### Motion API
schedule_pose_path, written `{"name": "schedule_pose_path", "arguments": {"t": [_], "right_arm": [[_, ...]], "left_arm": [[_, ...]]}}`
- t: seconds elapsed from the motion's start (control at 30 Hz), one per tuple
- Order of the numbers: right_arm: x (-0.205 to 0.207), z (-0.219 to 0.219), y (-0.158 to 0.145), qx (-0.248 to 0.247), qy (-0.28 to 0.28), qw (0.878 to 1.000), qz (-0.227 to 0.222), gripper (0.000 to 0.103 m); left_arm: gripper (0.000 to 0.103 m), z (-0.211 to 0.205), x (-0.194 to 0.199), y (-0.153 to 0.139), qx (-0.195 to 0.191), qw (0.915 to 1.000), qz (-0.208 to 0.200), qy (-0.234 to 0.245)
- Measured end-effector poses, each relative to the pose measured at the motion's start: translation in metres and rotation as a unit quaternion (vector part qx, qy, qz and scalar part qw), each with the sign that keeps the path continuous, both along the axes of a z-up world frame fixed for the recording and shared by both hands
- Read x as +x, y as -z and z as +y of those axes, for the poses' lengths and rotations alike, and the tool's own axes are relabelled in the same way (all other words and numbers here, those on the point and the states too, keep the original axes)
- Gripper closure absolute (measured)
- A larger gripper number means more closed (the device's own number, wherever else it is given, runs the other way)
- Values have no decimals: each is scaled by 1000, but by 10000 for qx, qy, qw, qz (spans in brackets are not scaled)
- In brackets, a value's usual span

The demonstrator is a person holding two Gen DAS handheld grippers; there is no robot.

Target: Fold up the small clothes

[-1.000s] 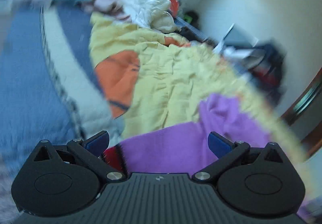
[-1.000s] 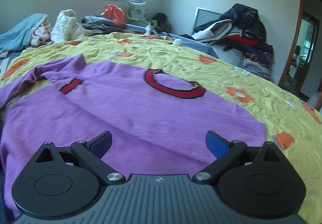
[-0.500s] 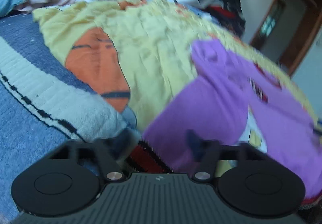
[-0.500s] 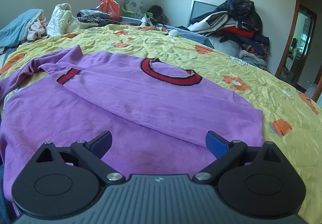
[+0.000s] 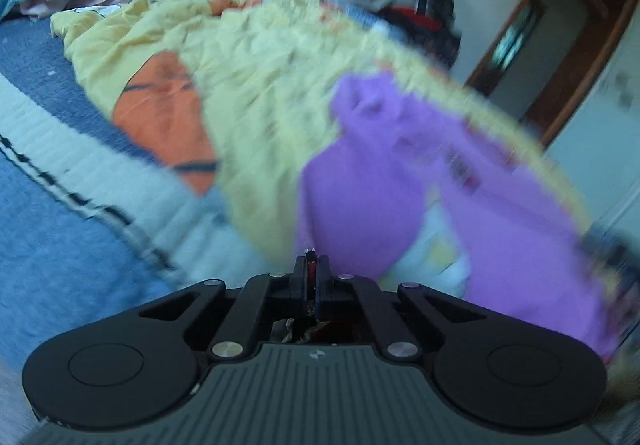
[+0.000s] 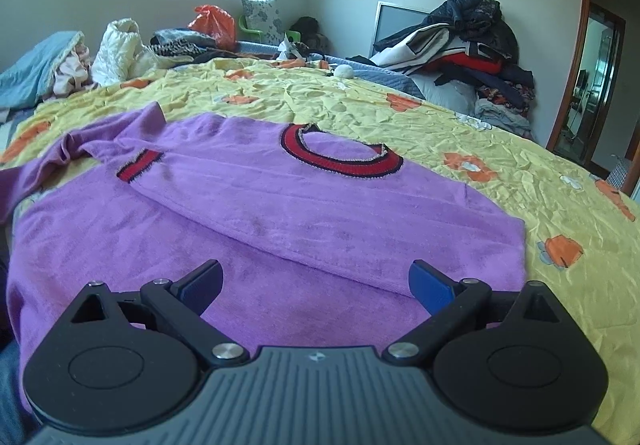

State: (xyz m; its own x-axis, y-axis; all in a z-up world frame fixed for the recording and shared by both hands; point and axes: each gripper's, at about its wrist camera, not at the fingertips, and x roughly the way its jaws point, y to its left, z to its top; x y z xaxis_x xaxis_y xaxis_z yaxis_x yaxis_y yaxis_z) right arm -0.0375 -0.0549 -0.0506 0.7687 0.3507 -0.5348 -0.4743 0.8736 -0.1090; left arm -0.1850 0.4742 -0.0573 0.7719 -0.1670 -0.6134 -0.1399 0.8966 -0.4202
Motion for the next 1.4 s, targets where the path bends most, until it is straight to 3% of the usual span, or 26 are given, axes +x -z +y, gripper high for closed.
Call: {"name": "schedule_pose_path", "arguments": {"t": [0.13,0.27,0.47,0.57,0.67,0.87,0.97,1.03,1.13,1.23,1.4], "right_arm": [[2,-4,-1,119,22,9999,9,3],[1,-15,1,396,138,9990,165,3],[-8,-37,5,406,378,9983,179,3],[-11,-51,2,491,522,9973,149,3],[-9,-60,-2,649,621,9958,165,3],[1,-40,-4,694,418,9963,280,3],[3,-19,-5,740,195,9965,337,3],[4,-5,-5,694,94,9968,375,3],[2,11,-7,611,-8,9976,323,3],[-1,16,-10,540,-72,9982,268,3],[-7,8,-8,249,51,9996,148,3]], "left_arm": [[100,-5,24,-44,-862,9942,-598,-226],[100,-14,81,-88,-1313,9880,-781,-246],[100,-18,161,-143,-991,9908,-791,-469],[100,8,161,-172,-707,9911,-960,-593],[100,44,136,-190,-443,9931,-884,-630],[100,105,59,-187,446,9949,-227,-872],[101,145,39,-169,422,9888,137,-1425],[101,164,39,-157,184,9872,184,-1571],[101,164,62,-145,160,9884,242,-1491],[101,150,95,-140,-189,9913,93,-1298],[101,78,164,-145,-930,9933,-145,-670]]}}
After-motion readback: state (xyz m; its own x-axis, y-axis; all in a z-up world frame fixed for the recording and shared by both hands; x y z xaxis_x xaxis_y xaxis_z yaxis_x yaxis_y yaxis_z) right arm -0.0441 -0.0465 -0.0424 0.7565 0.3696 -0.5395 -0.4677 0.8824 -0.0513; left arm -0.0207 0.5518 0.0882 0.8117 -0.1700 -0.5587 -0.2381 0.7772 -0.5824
